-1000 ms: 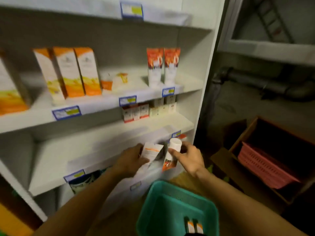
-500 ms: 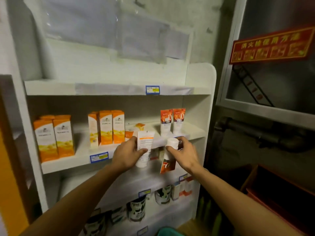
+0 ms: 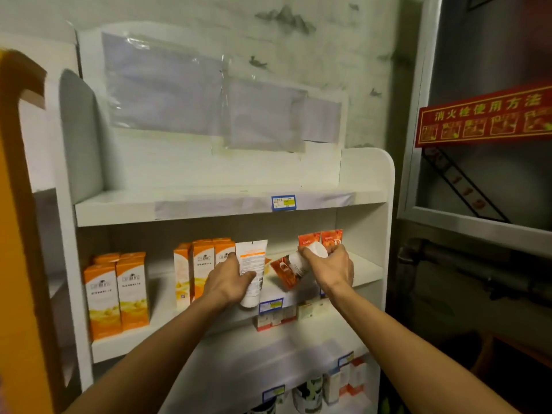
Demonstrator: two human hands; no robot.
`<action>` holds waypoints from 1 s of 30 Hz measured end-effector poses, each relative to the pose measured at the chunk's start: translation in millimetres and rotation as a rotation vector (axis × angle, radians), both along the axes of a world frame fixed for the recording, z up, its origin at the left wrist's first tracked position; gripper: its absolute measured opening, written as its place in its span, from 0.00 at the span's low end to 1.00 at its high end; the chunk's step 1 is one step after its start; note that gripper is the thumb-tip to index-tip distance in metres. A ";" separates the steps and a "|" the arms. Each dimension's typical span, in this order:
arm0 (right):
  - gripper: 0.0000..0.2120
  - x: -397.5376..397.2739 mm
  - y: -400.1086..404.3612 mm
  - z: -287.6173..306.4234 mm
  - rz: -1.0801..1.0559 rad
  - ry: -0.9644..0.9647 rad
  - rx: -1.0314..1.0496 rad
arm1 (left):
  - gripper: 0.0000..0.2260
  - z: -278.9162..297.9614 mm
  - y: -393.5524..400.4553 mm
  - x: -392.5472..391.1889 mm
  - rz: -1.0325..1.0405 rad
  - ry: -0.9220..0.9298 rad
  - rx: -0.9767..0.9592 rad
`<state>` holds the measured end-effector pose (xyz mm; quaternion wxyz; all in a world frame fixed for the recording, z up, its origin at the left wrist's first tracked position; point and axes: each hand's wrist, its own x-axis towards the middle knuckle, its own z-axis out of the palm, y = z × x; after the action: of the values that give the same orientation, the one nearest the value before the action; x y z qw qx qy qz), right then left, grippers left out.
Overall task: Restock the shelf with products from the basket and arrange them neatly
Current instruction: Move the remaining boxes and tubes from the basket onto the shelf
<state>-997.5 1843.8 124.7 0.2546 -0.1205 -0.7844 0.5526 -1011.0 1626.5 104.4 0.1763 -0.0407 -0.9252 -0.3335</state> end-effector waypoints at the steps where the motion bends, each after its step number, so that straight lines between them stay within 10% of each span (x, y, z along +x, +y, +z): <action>1: 0.26 -3.6 -1.2 -0.5 0.006 -0.007 -0.087 | 0.20 -0.1 -0.2 -3.1 -0.001 -0.007 0.017; 14: 0.11 -26.7 3.3 -28.3 0.533 -0.270 -0.945 | 0.20 -3.2 9.8 -30.9 -0.057 -0.053 0.062; 30: 0.20 -37.3 -11.5 -36.8 0.461 -0.190 -0.408 | 0.20 -11.1 27.7 -49.7 0.039 -0.050 0.028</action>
<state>-1034.8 1832.3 87.9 0.0189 -0.0392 -0.6843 0.7279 -1060.7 1654.2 93.3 0.1600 -0.0118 -0.9252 -0.3438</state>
